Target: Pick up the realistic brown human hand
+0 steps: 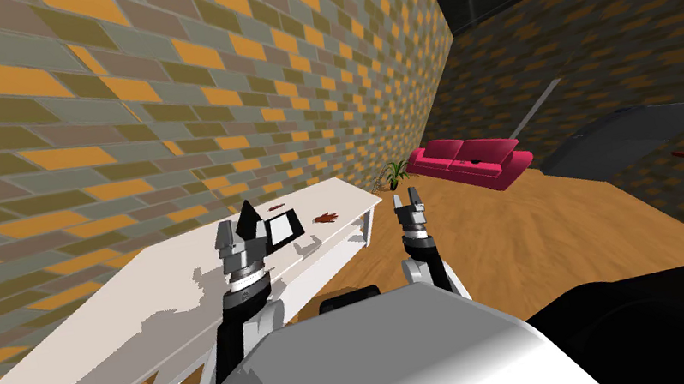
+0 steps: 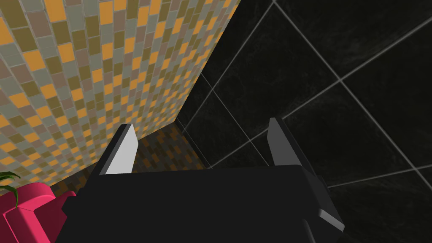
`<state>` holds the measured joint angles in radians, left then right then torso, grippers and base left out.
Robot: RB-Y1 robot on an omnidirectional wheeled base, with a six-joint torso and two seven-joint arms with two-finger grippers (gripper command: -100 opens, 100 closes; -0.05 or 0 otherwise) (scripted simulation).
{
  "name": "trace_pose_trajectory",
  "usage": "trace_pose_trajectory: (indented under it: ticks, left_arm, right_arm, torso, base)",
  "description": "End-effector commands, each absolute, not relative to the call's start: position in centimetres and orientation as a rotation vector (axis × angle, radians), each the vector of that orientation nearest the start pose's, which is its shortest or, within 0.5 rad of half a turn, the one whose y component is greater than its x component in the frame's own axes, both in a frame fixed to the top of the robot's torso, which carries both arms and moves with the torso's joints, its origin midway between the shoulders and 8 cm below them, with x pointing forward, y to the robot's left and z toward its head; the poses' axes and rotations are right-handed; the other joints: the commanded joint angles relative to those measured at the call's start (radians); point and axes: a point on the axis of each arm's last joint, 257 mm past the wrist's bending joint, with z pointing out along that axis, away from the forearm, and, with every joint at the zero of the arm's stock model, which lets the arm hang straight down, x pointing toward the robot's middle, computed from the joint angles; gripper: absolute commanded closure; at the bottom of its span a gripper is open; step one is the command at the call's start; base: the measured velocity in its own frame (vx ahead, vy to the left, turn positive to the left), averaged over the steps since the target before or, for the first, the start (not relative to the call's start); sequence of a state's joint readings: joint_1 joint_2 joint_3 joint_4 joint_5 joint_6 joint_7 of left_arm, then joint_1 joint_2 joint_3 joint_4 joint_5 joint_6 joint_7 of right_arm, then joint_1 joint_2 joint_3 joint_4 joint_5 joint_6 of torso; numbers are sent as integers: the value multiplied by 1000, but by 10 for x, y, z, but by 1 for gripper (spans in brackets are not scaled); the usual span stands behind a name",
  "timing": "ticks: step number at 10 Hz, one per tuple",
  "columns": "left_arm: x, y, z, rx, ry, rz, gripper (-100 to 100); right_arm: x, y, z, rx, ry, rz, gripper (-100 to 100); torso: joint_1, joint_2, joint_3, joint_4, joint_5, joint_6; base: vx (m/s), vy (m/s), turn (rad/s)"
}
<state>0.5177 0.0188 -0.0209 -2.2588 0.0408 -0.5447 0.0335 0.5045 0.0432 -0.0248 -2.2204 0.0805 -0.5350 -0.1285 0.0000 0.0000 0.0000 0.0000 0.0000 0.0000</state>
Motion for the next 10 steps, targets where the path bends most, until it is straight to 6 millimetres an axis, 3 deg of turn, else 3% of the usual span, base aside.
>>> trace_pose_trajectory:
  ticks: [1, 10]
  left_arm:
    - [351, 274, 9, -698, 631, -1382, -100]
    - [430, 260, -53, -839, 886, -1402, -100]
  right_arm:
    - [349, -284, 3, 708, 610, 1339, 0]
    - [349, -284, 3, 708, 610, 1339, 0]
  torso:
    - [0, 0, 0, 0, 0, 0]
    - [1, 0, 0, 0, 0, 0]
  base:
    - [-17, -6, -14]
    - [-12, 4, -33]
